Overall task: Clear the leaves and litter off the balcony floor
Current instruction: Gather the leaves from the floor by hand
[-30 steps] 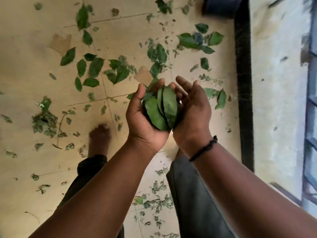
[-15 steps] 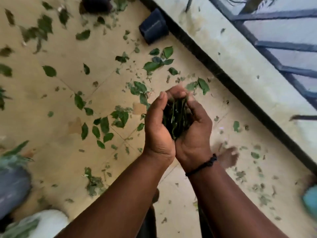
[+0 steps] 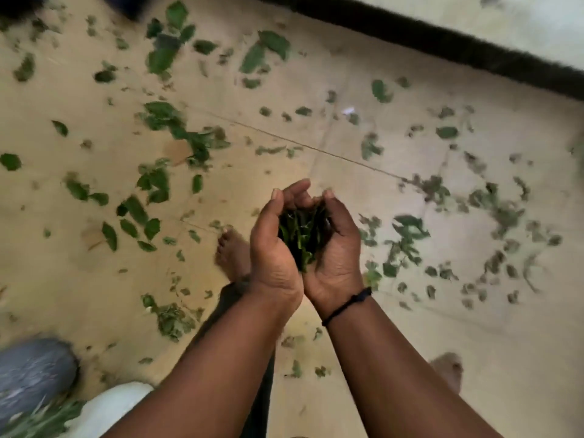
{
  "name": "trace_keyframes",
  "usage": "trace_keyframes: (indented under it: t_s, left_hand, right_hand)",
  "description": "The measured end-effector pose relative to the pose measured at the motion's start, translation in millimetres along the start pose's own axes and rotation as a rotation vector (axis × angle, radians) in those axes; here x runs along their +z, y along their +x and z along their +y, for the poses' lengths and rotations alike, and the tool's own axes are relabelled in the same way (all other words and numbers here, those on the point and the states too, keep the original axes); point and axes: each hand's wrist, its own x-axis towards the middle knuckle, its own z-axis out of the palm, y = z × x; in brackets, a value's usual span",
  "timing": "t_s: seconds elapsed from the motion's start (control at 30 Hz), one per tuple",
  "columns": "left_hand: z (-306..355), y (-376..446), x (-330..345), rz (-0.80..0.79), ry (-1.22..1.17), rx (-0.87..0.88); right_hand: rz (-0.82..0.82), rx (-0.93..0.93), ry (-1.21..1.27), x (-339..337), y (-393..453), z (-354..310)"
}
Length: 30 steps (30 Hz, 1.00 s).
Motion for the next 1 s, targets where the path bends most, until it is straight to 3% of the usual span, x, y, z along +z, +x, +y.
trace_keyframes:
  t_s: [0.1,0.23,0.47,0.57,0.63,0.67,0.7,0.77,0.83,0.87,0.9,1.0]
  left_hand:
    - [-86.1,-42.7,30.5,-0.116,0.179,-0.060]
    - [-214.1,-117.8,81.0,-0.242,0.331,-0.214]
    - [-405.5,-279.4,146.5,-0.845,0.915,-0.524]
    - [-471.9,-341.3,136.5,-1.181,1.234,-0.559]
    - [-513.1,-393.5,117.6,-1.345,1.417,-0.643]
    - [-532.6,-418.6,104.4,-1.405,1.491,-0.668]
    - [-551.0,-437.9,89.0,-1.453,1.559,-0.696]
    - [-580.4,-468.7,55.7,-1.602,1.719,-0.748]
    - [-602.8,-497.0,23.4,-1.878,1.869,-0.776]
    - [-609.5,-510.5,10.5,-1.992,1.916,-0.815]
    - [-615.2,-522.3,3.1,-2.039,1.968,-0.867]
    - [-630.5,-541.6,-9.9,-1.980,2.115,-0.985]
  right_hand:
    - [0.106,-0.188,-0.129,-72.0,-32.3,-53.6]
    - [0.280,-0.367,0.039,-186.5,-107.6,-145.8]
    - [0.555,-0.792,0.451,-367.0,-268.5,-251.4]
    - [0.650,-0.934,0.621,-442.2,-323.7,-252.0]
    - [0.926,-1.048,0.591,-486.0,-374.1,-235.8]
    - [0.681,-1.099,0.864,-516.0,-399.3,-219.9]
    - [0.456,-1.010,1.305,-536.5,-419.9,-208.1]
    - [0.602,-1.130,1.328,-558.5,-448.4,-195.0]
    - [0.504,-1.203,1.529,-597.2,-465.8,-165.5]
    - [0.602,-1.242,1.559,-615.2,-467.8,-149.6]
    - [0.613,-1.276,1.617,-627.9,-471.7,-137.0]
    - [0.712,-1.161,1.754,-657.3,-486.3,-102.9]
